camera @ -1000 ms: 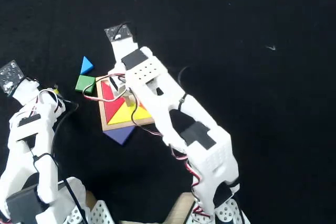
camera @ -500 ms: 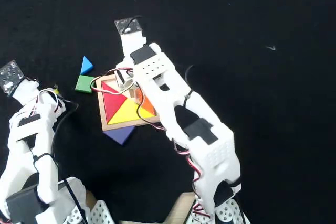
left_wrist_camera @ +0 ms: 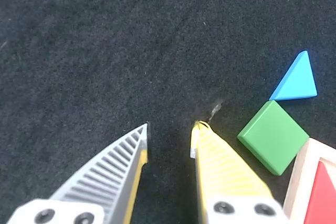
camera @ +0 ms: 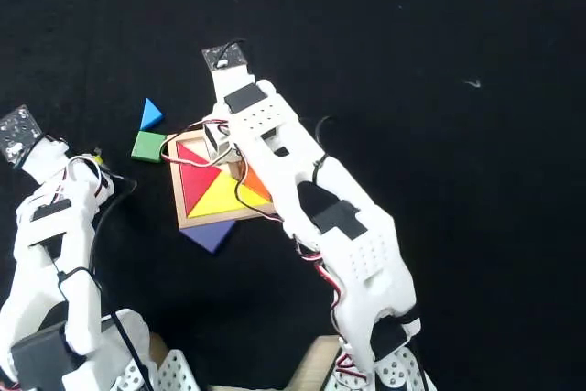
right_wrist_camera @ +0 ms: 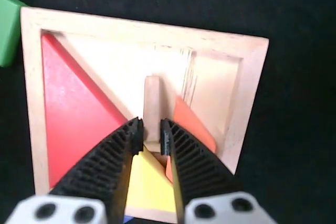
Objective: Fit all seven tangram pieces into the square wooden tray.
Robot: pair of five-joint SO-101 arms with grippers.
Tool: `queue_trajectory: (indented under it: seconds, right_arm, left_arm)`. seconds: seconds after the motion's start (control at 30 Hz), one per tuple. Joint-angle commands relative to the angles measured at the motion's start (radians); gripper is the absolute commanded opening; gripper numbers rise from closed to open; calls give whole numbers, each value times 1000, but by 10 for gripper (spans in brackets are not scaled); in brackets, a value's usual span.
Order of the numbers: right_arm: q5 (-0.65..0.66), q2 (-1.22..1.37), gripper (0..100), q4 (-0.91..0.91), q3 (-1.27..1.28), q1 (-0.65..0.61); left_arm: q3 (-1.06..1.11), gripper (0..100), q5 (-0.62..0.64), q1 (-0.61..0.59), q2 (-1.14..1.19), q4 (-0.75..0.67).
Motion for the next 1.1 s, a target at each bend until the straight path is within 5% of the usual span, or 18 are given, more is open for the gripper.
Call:
queue_trajectory:
  seconds: [0.0,0.53,0.83,1.07]
  right_arm:
    - [-8,-12,11,15,-51,21]
    - [28,-7,11,15,-71,54]
    - [72,-10,15,18,-67,-28]
    - [74,-10,181,51,-77,-40]
  left_arm:
    - [-13,145,-6,12,-14,-18]
    - [-13,145,-6,12,-14,-20]
    - [-13,145,-6,12,-14,-20]
    - [-13,145,-6,12,-14,-20]
